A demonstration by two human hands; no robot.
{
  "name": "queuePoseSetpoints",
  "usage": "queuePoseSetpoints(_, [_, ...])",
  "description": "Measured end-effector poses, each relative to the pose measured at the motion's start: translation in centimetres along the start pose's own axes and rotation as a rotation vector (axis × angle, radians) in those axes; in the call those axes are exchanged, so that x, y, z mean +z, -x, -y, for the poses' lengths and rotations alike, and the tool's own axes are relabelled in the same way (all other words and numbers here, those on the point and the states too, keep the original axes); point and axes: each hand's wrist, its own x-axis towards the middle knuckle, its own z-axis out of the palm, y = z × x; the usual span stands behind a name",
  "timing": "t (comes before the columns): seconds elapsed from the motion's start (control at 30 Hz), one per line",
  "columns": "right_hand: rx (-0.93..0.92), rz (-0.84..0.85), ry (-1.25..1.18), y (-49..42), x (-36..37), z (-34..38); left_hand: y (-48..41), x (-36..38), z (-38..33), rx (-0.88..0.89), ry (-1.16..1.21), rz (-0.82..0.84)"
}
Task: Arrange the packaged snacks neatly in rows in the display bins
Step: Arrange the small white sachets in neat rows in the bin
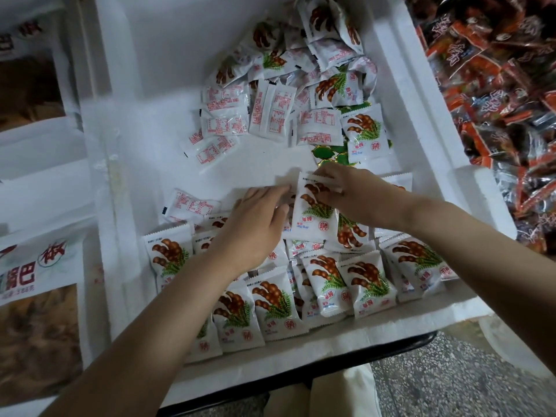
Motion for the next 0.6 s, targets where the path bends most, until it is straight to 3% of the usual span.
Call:
queuePoseSetpoints(0.33, [-0.045,0.028,0.227,0.1,0.4,-0.3,-2.9,-0.3,-0.2,-0.039,-0.120,0.142])
queuePoseSetpoints(0.43, [-0.013,0.084,0.158,0.1,0.5,0.3,-2.7,-0.5,-0.1,-0.017,-0.078,0.090])
queuePoseSetpoints(0.6, [-0.130,0.036,0.171,0.2,0.9,0.8,-1.0,-0.6,0.3,0.050,-0.098,0.006])
